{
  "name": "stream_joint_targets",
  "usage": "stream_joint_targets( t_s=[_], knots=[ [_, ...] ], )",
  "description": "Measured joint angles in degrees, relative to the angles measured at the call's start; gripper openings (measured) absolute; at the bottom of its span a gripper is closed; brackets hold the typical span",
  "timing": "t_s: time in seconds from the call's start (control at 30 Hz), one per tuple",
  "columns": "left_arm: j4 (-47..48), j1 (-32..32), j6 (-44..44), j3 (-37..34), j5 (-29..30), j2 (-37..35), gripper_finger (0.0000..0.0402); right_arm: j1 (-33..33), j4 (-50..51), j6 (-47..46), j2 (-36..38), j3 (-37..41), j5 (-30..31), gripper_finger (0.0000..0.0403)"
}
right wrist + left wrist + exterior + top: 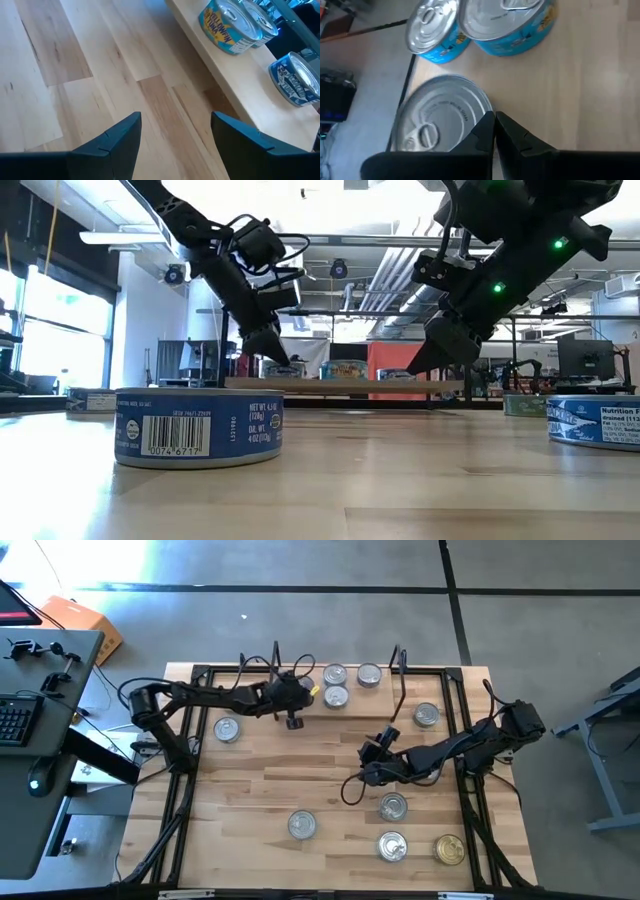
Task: Stack canned seafood by type on shelf
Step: Put the green tuna can on the shelf
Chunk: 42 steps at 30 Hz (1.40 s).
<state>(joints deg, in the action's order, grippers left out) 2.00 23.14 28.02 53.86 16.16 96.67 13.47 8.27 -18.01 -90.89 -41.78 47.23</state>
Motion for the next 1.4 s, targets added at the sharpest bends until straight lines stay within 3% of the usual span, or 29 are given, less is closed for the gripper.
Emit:
stream_joint_targets(
  t_s=[0.37, 0.9, 1.03, 1.2, 1.4],
  knots=[
    [0.02, -3.61, -2.47, -0.12, 6.30, -0.17, 0.0007, 0.00, -0.02, -0.01, 0.00, 0.00, -0.31, 0.0232],
    [-0.41, -1.74, -3.44, 0.01, 5.94, -0.95, 0.0089, 0.00, -0.68, 0.07, 0.00, 0.00, -0.35, 0.0232],
    [3.53, -3.07, -7.27, 3.34, 5.96, -1.14, 0.0098, 0.00, -0.75, -0.01, 0.00, 0.00, -0.40, 0.0232],
    [12.80, -4.92, -12.94, 9.34, 2.24, -1.19, 0.0088, 0.00, -0.87, 0.03, 0.00, 0.00, -0.53, 0.0232],
    [16.92, -2.47, -17.44, 10.62, -3.03, -1.04, 0.0040, -0.16, -1.31, 0.53, 0.00, 0.00, -0.53, 0.0232]
  ],
)
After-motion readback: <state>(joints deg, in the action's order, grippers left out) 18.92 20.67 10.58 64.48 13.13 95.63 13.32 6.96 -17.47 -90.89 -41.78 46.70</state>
